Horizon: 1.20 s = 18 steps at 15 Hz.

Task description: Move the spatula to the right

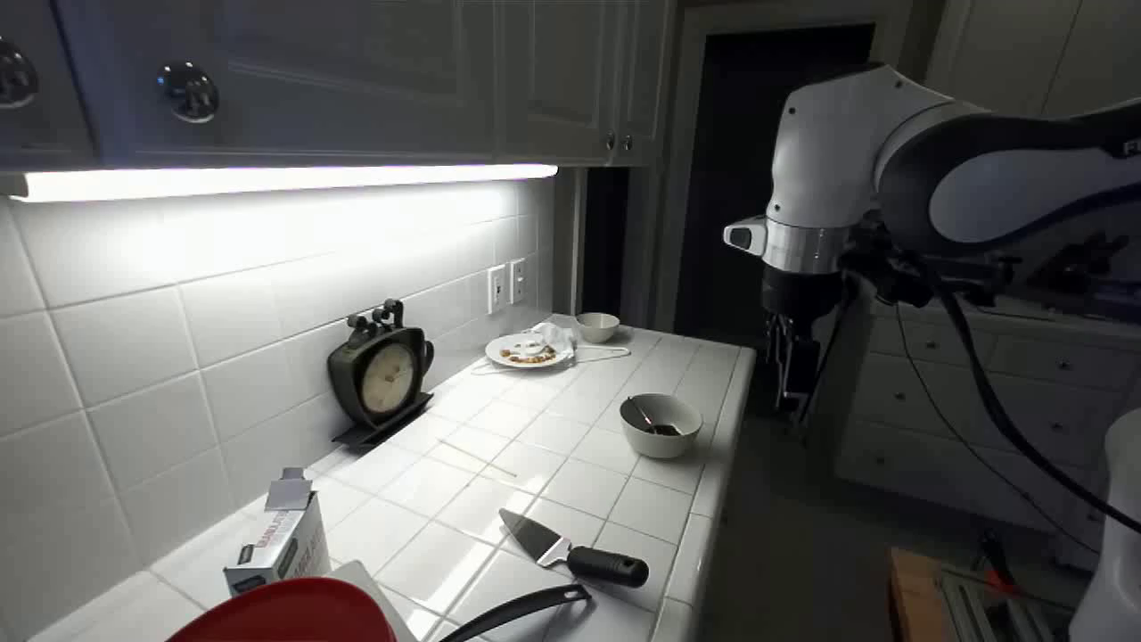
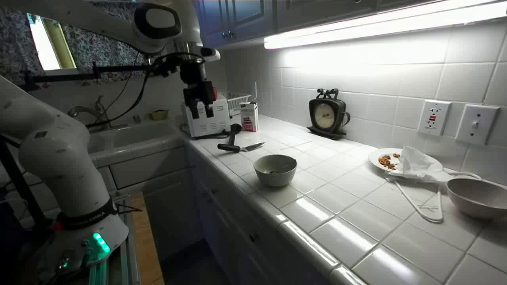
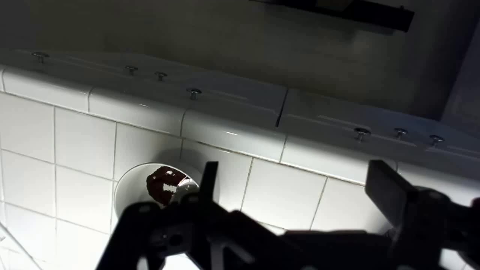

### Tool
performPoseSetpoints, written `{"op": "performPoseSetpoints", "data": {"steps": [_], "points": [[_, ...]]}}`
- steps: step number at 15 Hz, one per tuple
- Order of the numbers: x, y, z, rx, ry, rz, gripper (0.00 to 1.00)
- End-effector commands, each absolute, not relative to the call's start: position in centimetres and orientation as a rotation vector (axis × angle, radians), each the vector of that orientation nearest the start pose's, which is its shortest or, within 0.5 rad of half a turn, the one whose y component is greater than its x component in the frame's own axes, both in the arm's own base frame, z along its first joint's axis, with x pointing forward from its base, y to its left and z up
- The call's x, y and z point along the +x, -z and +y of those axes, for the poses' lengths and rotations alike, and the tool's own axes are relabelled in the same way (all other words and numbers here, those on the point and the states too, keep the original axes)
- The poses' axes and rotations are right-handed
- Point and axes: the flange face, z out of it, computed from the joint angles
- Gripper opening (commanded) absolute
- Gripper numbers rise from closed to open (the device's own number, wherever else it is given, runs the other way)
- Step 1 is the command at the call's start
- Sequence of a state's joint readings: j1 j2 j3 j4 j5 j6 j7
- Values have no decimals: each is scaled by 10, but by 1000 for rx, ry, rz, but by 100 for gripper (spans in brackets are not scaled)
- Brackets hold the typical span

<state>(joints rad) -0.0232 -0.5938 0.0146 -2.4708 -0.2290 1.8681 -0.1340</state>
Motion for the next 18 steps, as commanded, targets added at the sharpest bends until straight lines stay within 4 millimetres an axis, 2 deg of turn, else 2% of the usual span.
{"op": "performPoseSetpoints", "data": {"steps": [1, 6, 8, 10, 12, 15, 18], "points": [[370, -499, -20, -3351, -45, -321, 100], [370, -499, -20, -3351, -44, -321, 100], [382, -485, -4, -3329, -30, -296, 100], [397, -471, 21, -3304, -57, -212, 100], [414, -458, 50, -3289, -4, -155, 100], [448, -441, 87, -3259, 6, 11, 100], [480, -435, 104, -3209, -46, 211, 100]]}}
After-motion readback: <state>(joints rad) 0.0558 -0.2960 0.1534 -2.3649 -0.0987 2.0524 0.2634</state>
